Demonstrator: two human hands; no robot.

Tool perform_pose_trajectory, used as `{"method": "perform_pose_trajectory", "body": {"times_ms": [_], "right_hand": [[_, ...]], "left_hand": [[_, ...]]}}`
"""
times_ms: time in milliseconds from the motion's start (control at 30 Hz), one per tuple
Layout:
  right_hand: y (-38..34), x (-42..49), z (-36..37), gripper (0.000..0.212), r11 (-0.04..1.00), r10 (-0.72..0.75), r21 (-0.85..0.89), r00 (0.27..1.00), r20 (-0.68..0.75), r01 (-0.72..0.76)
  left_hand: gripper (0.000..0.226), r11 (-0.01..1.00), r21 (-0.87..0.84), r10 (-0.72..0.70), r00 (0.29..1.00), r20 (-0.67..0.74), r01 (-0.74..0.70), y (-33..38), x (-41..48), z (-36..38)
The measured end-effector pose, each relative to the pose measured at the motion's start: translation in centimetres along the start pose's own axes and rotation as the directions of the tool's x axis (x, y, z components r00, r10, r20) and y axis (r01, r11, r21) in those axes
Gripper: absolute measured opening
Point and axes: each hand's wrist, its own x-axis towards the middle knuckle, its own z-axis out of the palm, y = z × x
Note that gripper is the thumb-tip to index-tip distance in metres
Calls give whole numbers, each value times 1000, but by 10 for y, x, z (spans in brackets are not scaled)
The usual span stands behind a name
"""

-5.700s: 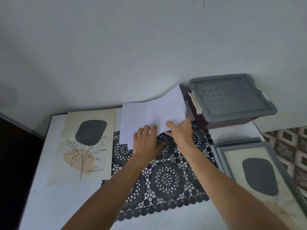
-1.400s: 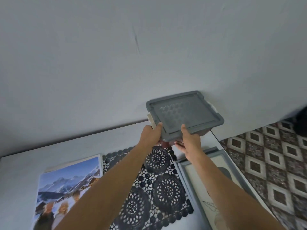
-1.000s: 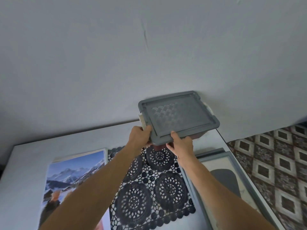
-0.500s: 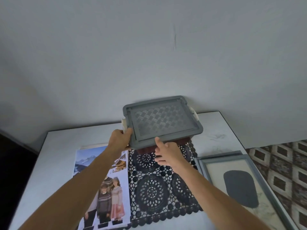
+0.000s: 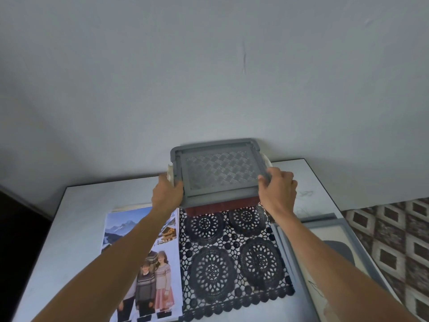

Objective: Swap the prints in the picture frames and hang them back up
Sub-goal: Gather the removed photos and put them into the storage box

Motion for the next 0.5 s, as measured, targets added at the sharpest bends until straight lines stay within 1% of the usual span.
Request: {"method": "perform_pose_trajectory", "body": {"times_ms": [67, 100, 167, 267, 400, 433, 500], "right_hand": [[2, 3, 4, 51, 997, 79, 2, 990, 116, -80], [2, 3, 5, 54, 994, 103, 20, 983, 151, -107], [0, 3, 7, 53, 988, 118, 75, 976, 184, -134], [-4, 4, 3, 46, 982, 114, 131, 981, 159, -136], [-1, 5, -3, 27, 972, 118, 190, 986, 117, -138], [1, 4, -5, 24, 974, 116, 182, 989, 97, -132], [3, 3, -7, 24, 985, 104, 137, 994, 33, -108]], "left_hand": [[57, 999, 43, 28, 1000, -11, -28, 2, -2, 1], [59, 997, 68, 36, 999, -14, -35, 2, -2, 2], [55, 992, 116, 51, 999, -13, -49, 4, -4, 5], [40, 993, 114, 38, 999, -6, -38, 6, -5, 7], [27, 999, 39, 5, 1000, -14, -4, 9, -6, 6], [26, 1000, 12, 1, 1000, -22, -1, 10, -6, 6], [24, 999, -40, -8, 999, -32, 7, 10, -5, 6]]}}
